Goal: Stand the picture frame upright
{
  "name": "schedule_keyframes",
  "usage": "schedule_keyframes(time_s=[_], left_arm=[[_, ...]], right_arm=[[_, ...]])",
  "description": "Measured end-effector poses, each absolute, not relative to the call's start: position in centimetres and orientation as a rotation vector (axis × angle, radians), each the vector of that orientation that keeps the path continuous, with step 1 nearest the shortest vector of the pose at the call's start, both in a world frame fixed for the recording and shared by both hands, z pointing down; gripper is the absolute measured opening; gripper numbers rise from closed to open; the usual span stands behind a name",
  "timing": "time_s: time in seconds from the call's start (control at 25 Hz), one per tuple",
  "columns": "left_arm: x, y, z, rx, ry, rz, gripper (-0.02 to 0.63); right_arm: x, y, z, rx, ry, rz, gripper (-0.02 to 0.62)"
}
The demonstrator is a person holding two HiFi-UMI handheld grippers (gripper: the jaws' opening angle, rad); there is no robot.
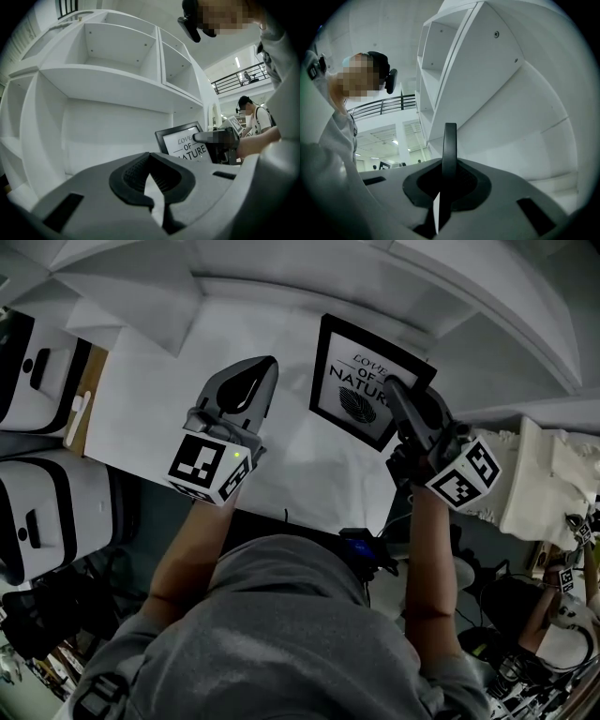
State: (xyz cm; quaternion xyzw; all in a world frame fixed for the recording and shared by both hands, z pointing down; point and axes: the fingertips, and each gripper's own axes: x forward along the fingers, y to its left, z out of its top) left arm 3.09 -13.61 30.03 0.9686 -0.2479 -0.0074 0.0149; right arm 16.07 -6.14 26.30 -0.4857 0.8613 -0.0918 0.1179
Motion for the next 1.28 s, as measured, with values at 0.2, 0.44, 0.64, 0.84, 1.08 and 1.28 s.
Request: schedule_keyframes(time_s=[0.2, 0.44, 0.64, 0.84, 1.08, 1.28], left_arm=[[3.2, -14.1, 30.0, 3.029, -0.732, -0.023, 0.006], [2.9, -14.3, 30.1, 3.044, -0.71, -0.015, 0.006], [3.2, -15.3, 30.6, 3.034, -0.708, 0.002, 0.006], [4.1, -16.5, 30.4, 3.024, -0.71, 0.007, 0.006], [3.3, -16.0, 30.5, 3.013, -0.747, 0.002, 0.006], [2.3, -15.7, 30.5, 3.012, -0.777, 0.008, 0.006]], right_arm=[[16.6, -6.3, 26.7, -1.46, 2.486, -0.266, 0.037], [16.7, -6.4, 27.1, -1.498, 2.465, -0.247, 0.037], [17.8, -7.7, 27.8, -1.537, 2.461, -0.249, 0.037], [19.5, -10.1, 28.5, -1.567, 2.472, -0.27, 0.037], [20.0, -11.1, 29.7, -1.584, 2.478, -0.277, 0.037], [20.2, -12.3, 32.1, -1.625, 2.499, -0.278, 0.037]])
